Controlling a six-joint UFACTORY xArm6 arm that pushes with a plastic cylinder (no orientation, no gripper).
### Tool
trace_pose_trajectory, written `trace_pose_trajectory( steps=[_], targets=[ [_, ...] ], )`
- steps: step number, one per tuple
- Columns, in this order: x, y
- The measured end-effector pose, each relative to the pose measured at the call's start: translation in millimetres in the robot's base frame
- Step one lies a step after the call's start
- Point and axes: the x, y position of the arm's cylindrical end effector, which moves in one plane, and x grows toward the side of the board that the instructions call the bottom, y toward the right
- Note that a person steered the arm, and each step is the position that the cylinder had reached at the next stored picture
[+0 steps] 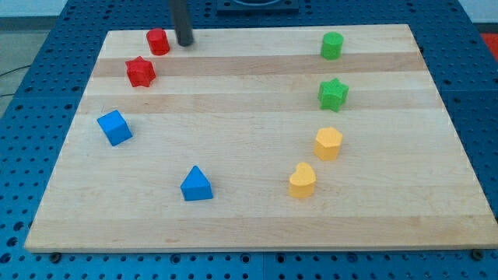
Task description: Move the blue cube left diagonally towards blue triangle
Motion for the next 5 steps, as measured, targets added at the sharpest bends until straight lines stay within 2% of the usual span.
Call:
trace_pose_trajectory(
  steps=[1, 2, 4, 5],
  targets=[
    [97, 43],
    [116, 39],
    [131, -58],
    [129, -126]
  ],
)
